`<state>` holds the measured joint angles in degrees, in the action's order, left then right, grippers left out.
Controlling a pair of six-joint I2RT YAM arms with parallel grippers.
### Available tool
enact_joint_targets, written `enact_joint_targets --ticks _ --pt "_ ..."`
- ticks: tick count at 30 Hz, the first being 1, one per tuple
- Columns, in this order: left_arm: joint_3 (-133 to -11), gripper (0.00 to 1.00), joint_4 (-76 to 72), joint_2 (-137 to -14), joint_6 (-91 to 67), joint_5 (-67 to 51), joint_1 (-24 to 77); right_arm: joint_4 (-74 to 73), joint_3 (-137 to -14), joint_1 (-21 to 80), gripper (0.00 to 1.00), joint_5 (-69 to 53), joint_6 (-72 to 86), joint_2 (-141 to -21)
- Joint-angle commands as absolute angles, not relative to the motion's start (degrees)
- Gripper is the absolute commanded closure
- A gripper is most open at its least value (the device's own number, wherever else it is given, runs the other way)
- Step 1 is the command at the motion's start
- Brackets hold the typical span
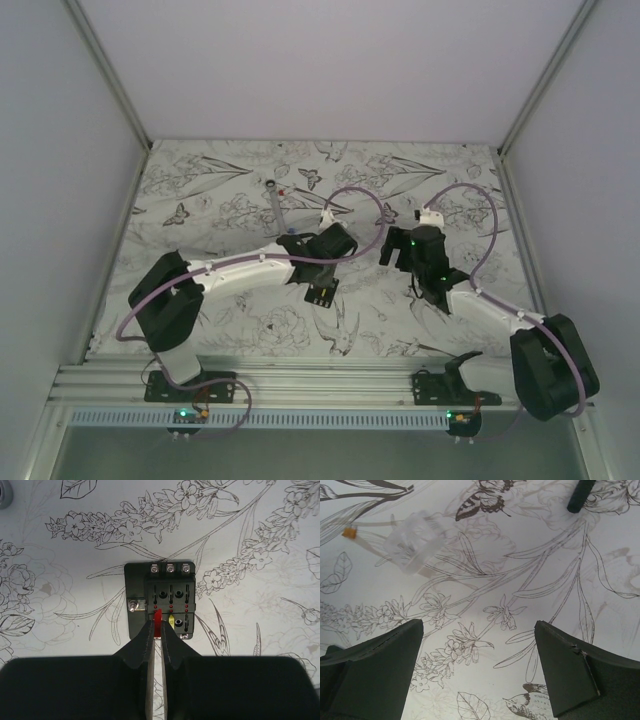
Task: Snap on the fuse box
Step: Install the fuse at the fuse box base.
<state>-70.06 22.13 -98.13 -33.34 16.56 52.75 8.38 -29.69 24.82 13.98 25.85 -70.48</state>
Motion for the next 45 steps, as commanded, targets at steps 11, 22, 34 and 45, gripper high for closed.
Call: enact_joint_targets --ticks 11,22,34,45 --pt "-73.4 1.00 24.4 -104.0 -35.7 21.8 53.7 8.2 -29.9 24.3 0.00 19.3 28.1 -69.5" --pt "-73.4 1.00 23.9 -105.9 -37.1 23.1 53.9 8.1 -29.9 24.2 0.00 19.1 28.0 -69.6" --pt "-73.2 1.00 22.9 -107.3 -35.7 21.8 53.9 8.0 -29.9 24.2 0.00 19.0 27.9 -69.4" --pt "-72.6 1.00 21.6 -107.5 -32.6 18.9 53.8 8.1 -30.0 24.2 0.00 18.2 27.4 -69.6"
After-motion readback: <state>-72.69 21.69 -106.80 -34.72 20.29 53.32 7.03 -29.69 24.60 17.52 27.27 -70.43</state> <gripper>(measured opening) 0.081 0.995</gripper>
